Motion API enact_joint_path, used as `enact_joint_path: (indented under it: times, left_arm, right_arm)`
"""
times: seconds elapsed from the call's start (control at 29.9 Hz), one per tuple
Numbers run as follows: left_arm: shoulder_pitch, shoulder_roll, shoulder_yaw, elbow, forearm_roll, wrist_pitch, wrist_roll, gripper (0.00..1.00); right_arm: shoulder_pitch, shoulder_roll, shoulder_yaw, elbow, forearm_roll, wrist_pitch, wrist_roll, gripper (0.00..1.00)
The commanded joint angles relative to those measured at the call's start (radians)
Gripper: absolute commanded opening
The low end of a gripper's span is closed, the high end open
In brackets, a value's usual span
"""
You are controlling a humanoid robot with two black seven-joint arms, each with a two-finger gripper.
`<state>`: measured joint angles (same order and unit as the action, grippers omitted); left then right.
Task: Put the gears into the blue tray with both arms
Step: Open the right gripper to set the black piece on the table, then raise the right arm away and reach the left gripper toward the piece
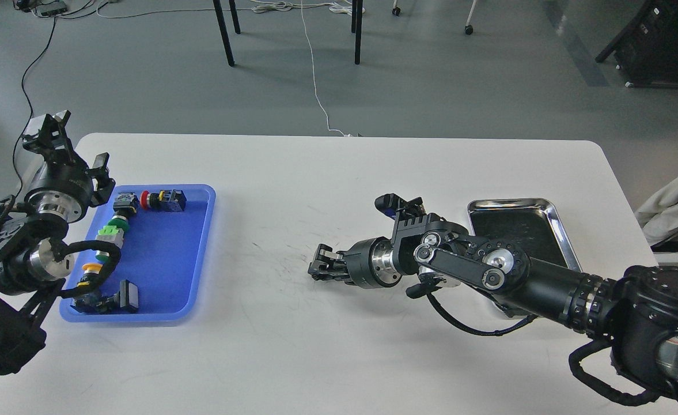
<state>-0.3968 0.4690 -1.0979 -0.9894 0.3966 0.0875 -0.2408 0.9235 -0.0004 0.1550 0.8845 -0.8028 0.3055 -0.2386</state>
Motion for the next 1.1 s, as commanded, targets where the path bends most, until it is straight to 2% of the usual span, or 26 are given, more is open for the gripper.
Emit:
enact_joint_path:
  times: [0.0, 0.2, 0.43, 0.67, 0.8, 0.94, 1.07]
  left_arm:
    - [0.000, -0.001, 0.003, 0.003, 0.004, 0.000, 0.000, 0.98]
    - [0.000, -0.003, 0.006, 0.044, 0.005, 0.000, 0.000, 0.98]
    - [-0.017, -0.003, 0.004, 0.066, 0.002, 0.000, 0.014, 0.98]
    - [-0.065, 0.000, 0.006, 0.115, 0.005, -0.005, 0.015, 0.98]
    - [-0.071, 0.026, 0.007, 0.095, 0.007, -0.009, 0.018, 0.98]
    - [-0.073, 0.066, 0.041, 0.058, 0.007, -0.012, 0.035, 0.98]
    - [-0.066, 0.118, 0.064, -0.001, 0.007, -0.012, 0.038, 0.98]
  right_arm:
    - [0.003, 0.000, 0.009, 0.013, 0.007, -0.011, 0.001, 0.70]
    - [0.011, 0.000, 0.148, 0.017, 0.008, -0.006, 0.002, 0.85]
    - [0.060, 0.000, 0.412, 0.011, 0.016, 0.003, -0.001, 0.92]
    - [0.103, 0.000, 0.789, 0.008, 0.074, -0.003, -0.010, 0.94]
    - [0.097, 0.000, 0.969, 0.007, 0.200, -0.011, -0.010, 0.94]
    - [0.037, 0.000, 1.043, 0.010, 0.387, -0.011, -0.004, 0.94]
    - [-0.050, -0.088, 1.110, 0.013, 0.615, 0.000, -0.001, 0.96]
